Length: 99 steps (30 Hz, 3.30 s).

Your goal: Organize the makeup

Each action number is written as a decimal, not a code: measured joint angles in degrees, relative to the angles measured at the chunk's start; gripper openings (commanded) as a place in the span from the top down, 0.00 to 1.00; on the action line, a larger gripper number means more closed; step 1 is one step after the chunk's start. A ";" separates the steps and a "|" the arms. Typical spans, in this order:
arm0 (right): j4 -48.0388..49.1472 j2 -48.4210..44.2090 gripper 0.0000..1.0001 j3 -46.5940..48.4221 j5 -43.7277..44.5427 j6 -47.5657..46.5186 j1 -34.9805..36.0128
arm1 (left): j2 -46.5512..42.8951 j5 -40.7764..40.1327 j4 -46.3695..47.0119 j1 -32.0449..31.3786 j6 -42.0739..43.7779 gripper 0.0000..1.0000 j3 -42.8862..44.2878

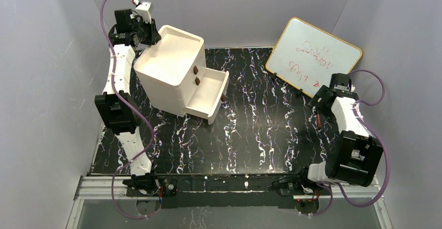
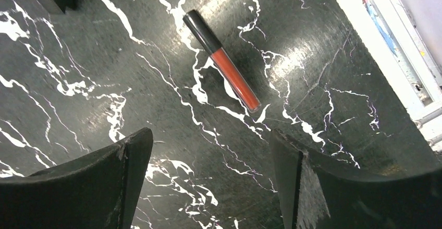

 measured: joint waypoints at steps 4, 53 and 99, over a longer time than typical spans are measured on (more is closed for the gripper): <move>2.03 0.17 0.11 -0.02 -0.15 2.01 -1.16 | -0.33 -0.02 0.61 0.00 0.15 1.00 -0.68; 9.18 15.65 0.65 -1.60 6.43 12.83 -3.13 | -1.27 -0.31 1.88 -0.09 1.95 1.00 -2.62; -2.75 33.94 0.99 52.87 12.09 20.06 54.27 | -0.35 -1.79 -1.64 -0.46 1.01 1.00 0.52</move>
